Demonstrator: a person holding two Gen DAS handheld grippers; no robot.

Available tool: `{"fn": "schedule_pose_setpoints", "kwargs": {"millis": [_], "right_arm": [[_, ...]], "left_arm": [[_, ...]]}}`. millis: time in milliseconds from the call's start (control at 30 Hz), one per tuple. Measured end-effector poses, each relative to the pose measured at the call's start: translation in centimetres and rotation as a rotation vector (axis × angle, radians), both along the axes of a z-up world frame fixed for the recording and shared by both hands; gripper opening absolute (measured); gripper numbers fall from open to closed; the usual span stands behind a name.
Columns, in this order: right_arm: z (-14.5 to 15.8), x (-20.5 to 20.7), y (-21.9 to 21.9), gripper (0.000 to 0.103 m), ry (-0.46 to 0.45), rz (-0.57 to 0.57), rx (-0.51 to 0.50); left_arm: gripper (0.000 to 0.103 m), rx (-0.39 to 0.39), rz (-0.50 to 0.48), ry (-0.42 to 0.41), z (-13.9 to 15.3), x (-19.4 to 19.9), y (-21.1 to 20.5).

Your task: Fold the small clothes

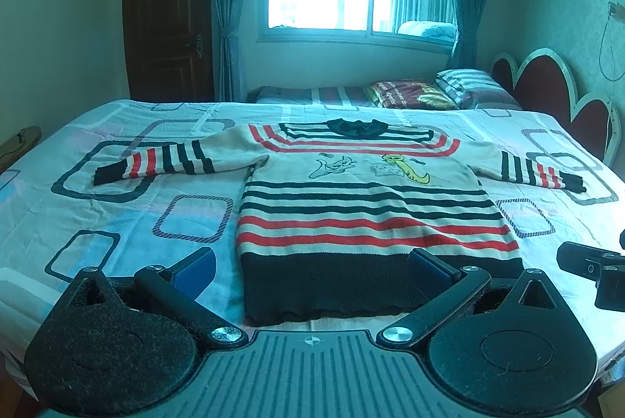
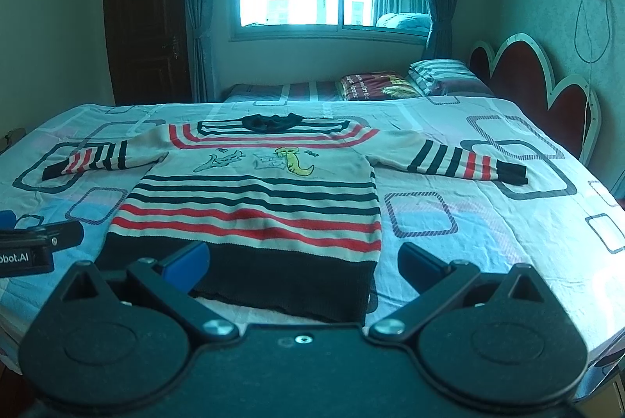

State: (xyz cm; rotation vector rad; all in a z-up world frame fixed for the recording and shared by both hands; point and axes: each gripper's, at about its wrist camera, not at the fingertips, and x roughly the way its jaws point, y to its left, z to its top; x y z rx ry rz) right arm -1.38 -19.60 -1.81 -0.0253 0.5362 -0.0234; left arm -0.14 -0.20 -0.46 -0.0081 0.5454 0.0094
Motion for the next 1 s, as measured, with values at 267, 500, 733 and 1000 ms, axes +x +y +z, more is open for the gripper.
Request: {"fn": "schedule_pose_setpoints", "kwargs": {"millis": [267, 500, 733, 1000], "right_arm": [[0.03, -0.05, 0.01, 0.103, -0.001, -0.001, -0.001], [0.07, -0.1, -0.07, 0.103, -0.003, 0.0, -0.002], [0.1, -0.08, -0.08, 0.103, -0.004, 0.002, -0.003], [0.12, -0.06, -0.1, 0.103, -0.005, 0.002, -0.004]], "left_arm": [[0.103, 0.005, -0.002, -0.003, 0.25, -0.06, -0.05], [0.103, 0.008, -0.001, -0.004, 0.35, -0.15, -0.1], [0.103, 0.012, 0.0, -0.004, 0.39, -0.24, -0.09], [0.103, 0.012, 0.0, -0.002, 0.55, -0.19, 0.02]]}}
